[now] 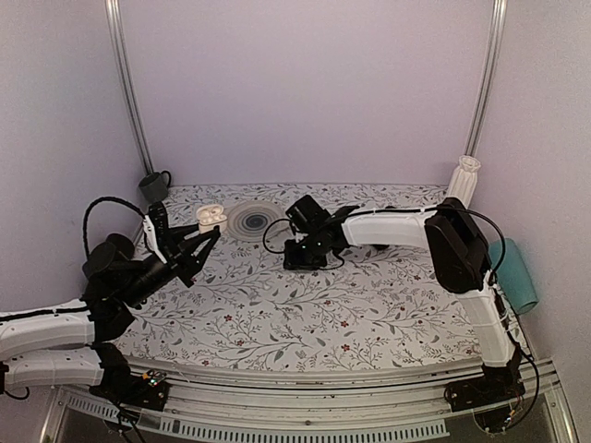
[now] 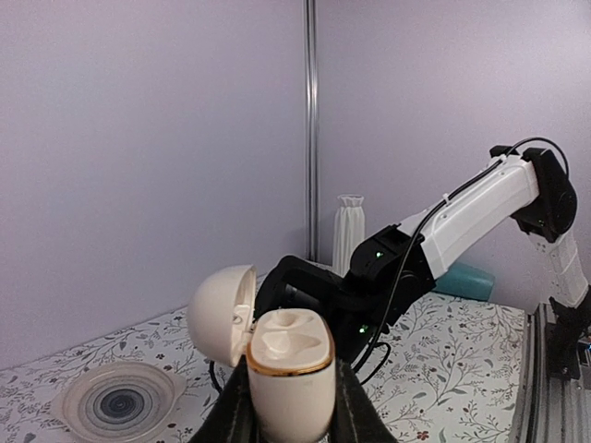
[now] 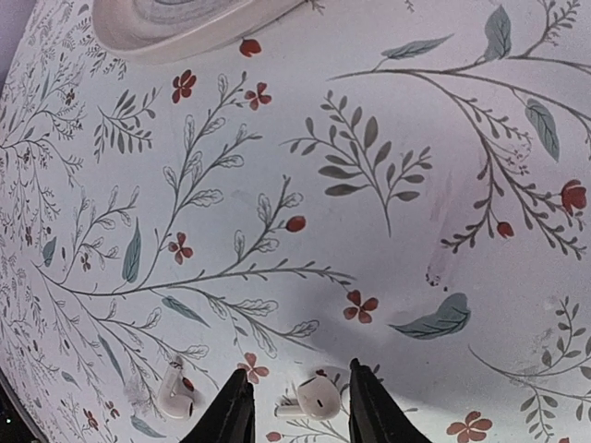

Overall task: Insert the wireless bluetooth earbuds into the charging case
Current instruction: Move the right earbud to the center of the board.

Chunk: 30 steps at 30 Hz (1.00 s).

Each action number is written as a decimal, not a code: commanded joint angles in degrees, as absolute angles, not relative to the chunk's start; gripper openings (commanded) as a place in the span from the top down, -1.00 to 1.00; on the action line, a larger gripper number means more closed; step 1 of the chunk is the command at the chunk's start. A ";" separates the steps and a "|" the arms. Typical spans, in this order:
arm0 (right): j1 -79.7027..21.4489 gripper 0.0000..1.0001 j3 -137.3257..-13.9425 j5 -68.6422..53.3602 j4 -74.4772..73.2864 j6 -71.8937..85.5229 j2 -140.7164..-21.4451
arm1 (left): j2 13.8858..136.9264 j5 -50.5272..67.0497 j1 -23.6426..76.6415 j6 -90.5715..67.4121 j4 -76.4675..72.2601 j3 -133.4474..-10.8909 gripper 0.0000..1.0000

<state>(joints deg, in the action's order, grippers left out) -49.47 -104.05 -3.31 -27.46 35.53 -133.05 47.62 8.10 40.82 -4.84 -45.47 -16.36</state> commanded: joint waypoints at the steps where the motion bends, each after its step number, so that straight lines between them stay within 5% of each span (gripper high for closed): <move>1: -51.44 0.30 -109.28 3.21 -33.40 31.54 -137.78 | 47.81 8.13 40.21 -5.95 -45.70 -18.01 1.00; 15: -53.18 0.32 -110.21 11.36 -37.37 27.17 -137.80 | 48.49 8.13 40.21 -7.24 -44.91 -18.80 1.00; 30: -54.33 0.60 -106.32 8.22 -32.89 21.29 -135.93 | 50.54 8.61 40.34 -8.73 -44.56 -19.97 1.00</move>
<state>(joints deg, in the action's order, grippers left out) -53.32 -109.32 10.41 -34.87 24.51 -136.88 49.78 8.32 40.82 -7.81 -44.58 -18.06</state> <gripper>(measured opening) 0.207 0.220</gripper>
